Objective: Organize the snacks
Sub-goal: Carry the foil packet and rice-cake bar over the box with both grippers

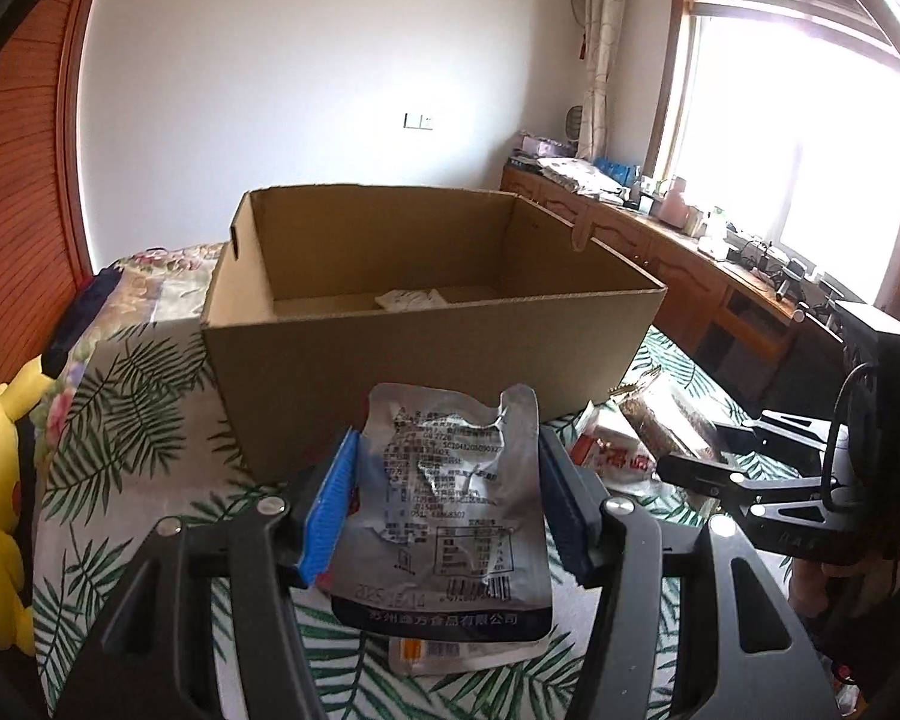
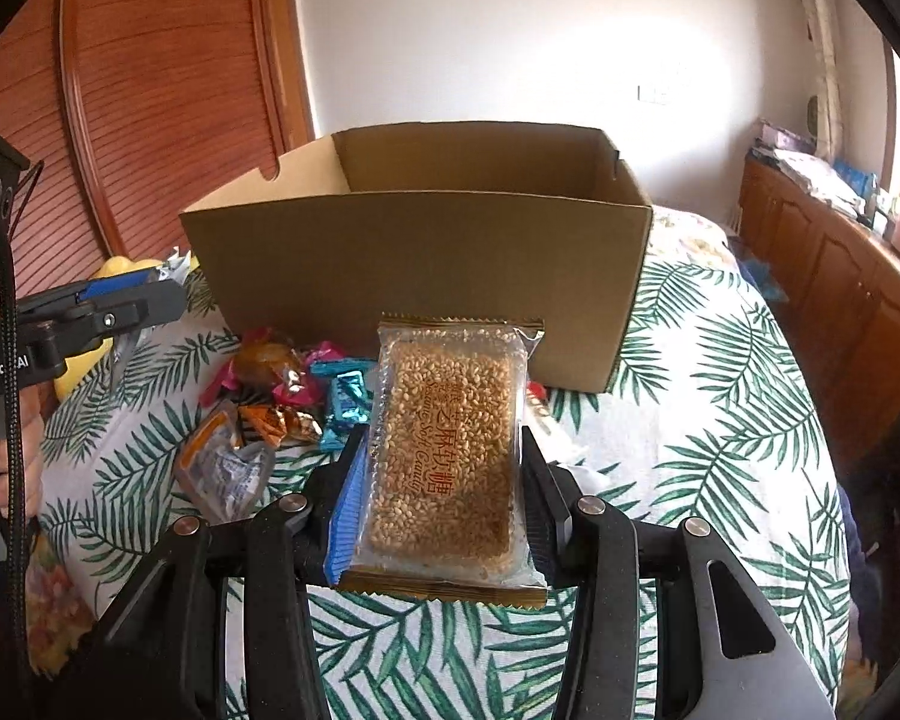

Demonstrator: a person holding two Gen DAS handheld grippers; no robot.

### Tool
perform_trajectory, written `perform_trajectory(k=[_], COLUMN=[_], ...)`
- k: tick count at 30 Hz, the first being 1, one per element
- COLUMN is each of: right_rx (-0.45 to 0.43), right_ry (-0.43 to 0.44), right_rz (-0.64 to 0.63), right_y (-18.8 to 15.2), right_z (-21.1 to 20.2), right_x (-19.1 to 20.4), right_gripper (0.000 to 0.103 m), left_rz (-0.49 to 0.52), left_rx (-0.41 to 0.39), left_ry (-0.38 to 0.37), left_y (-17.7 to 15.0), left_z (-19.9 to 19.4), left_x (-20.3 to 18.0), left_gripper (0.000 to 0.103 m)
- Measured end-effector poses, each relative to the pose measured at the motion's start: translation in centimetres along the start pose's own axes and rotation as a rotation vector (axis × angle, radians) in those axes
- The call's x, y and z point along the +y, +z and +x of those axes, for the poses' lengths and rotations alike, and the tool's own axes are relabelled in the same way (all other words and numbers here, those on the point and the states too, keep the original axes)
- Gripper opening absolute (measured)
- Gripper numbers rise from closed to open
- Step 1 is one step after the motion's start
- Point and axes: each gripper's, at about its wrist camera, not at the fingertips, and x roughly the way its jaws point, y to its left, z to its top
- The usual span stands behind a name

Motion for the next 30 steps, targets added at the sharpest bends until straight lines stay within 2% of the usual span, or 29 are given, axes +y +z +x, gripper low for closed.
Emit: perform_trajectory(k=[8, 17, 30], right_rx=[-0.034, -0.098, -0.151], right_ry=[-0.004, -0.016, 0.004], right_rz=[0.010, -0.028, -0.069], right_y=[1.1, 4.6, 9.0], right_z=[-0.7, -1.4, 0.2], right_x=[-0.9, -1.1, -0.3], right_gripper=[0.046, 0.046, 0.046], left_rz=[0.028, 0.055, 0.051], left_rx=[-0.033, -0.074, -0.121], left_ry=[-0.021, -0.025, -0.027], left_y=[2.0, 4.8, 8.6], left_z=[0.5, 1.4, 2.9], left_x=[-1.1, -1.4, -0.1], left_gripper=[0.058, 0.058, 0.058])
